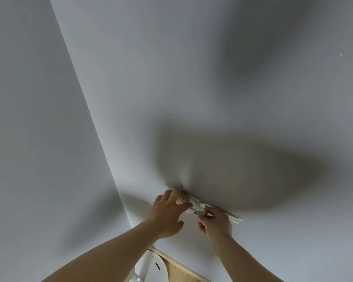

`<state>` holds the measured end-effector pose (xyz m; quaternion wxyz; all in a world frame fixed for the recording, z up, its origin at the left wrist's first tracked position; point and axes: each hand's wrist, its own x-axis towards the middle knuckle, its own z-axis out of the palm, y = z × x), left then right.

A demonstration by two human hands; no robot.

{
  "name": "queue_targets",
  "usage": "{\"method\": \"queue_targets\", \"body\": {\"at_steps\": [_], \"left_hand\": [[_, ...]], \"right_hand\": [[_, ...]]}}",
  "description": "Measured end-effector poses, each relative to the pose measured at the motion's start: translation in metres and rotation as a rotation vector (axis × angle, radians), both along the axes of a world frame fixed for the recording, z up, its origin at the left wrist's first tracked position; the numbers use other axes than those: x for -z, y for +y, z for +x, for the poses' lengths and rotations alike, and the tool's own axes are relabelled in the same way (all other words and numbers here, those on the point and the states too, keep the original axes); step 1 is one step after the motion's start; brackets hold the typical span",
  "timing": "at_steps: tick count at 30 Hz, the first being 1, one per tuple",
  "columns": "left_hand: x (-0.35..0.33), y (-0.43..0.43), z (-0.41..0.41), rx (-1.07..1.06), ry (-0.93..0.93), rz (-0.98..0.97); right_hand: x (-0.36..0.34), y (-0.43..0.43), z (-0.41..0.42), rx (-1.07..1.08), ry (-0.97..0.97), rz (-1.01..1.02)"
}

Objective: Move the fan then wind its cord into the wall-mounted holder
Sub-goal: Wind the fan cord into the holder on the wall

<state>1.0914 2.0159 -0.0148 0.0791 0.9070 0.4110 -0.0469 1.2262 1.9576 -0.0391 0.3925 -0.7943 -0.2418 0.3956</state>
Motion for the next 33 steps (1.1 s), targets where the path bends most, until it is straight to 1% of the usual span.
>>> {"method": "queue_targets", "body": {"at_steps": [3,5,7,9,13,18,20,22,24,26,28,30,31,33], "left_hand": [[-0.004,0.005,-0.006,0.048,0.07,-0.039],[-0.006,0.01,-0.01,0.121,0.137,-0.036],[-0.006,0.011,-0.013,0.158,0.164,-0.035],[-0.003,0.009,-0.013,0.139,0.129,-0.064],[-0.002,0.003,-0.017,0.057,0.008,-0.187],[-0.009,0.003,-0.015,-0.042,-0.153,-0.288],[-0.009,0.003,-0.014,-0.027,-0.131,-0.271],[-0.009,0.003,-0.014,0.013,-0.069,-0.227],[-0.007,0.003,-0.018,0.027,-0.019,-0.18],[-0.003,0.003,-0.023,-0.031,0.005,-0.154],[0.002,0.001,-0.025,-0.106,0.02,-0.163],[0.004,-0.003,-0.026,-0.145,0.013,-0.181],[0.003,-0.004,-0.026,-0.152,0.0,-0.187],[0.001,-0.004,-0.026,-0.164,-0.032,-0.188]], "right_hand": [[-0.002,0.0,-0.002,-0.042,-0.086,0.004],[-0.004,0.0,-0.005,-0.065,-0.147,0.01],[-0.006,0.002,-0.008,-0.076,-0.182,0.021],[-0.007,0.004,-0.01,-0.053,-0.185,0.044],[-0.017,0.011,-0.015,0.02,-0.147,0.127],[-0.025,0.018,-0.023,0.047,-0.134,0.14],[-0.027,0.02,-0.027,0.036,-0.117,0.145],[-0.028,0.022,-0.027,0.007,-0.099,0.156],[-0.028,0.023,-0.027,-0.005,-0.056,0.142],[-0.026,0.025,-0.023,0.013,0.003,0.108],[-0.027,0.025,-0.017,0.088,0.146,0.106],[-0.036,0.022,-0.016,0.205,0.396,0.102],[-0.04,0.02,-0.016,0.261,0.467,0.099],[-0.043,0.016,-0.019,0.317,0.508,0.126]]}}
